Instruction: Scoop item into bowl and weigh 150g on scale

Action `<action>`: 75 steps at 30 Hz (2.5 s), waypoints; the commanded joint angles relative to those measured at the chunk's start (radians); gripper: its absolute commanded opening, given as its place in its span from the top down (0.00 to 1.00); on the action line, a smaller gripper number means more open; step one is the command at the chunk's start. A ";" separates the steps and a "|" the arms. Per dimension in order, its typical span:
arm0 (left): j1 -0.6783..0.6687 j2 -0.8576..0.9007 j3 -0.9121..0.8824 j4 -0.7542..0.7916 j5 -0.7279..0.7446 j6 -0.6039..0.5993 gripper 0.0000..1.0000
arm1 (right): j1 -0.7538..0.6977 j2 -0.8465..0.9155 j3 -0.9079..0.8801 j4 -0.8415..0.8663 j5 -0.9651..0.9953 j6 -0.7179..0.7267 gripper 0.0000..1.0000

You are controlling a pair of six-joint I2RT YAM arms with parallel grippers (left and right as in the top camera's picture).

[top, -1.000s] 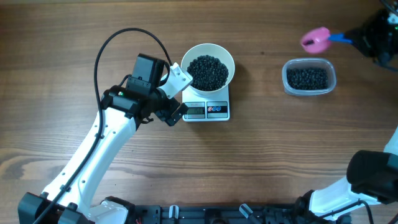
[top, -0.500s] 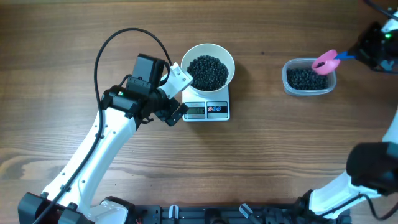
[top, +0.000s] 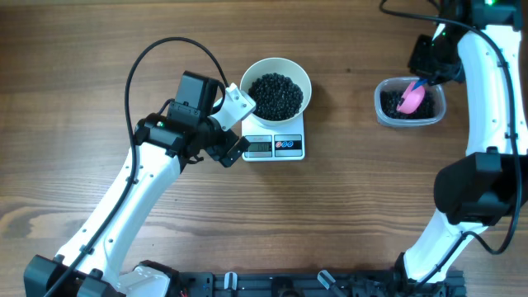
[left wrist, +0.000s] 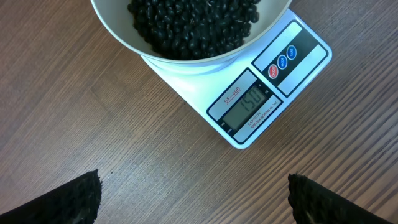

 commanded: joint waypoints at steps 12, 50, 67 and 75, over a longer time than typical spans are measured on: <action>0.004 -0.008 -0.003 0.000 0.016 0.019 0.00 | 0.153 -0.001 0.016 -0.014 0.196 -0.091 0.96; 0.004 -0.008 -0.003 0.000 0.016 0.019 0.00 | -0.109 -0.011 -0.128 -0.177 -0.217 0.438 0.02; 0.004 -0.008 -0.004 0.000 0.016 0.019 0.00 | -0.109 -0.395 -0.128 0.036 -0.359 0.348 0.00; 0.004 -0.008 -0.003 0.000 0.016 0.019 0.00 | -0.109 -0.577 -0.128 0.187 -0.373 0.316 0.00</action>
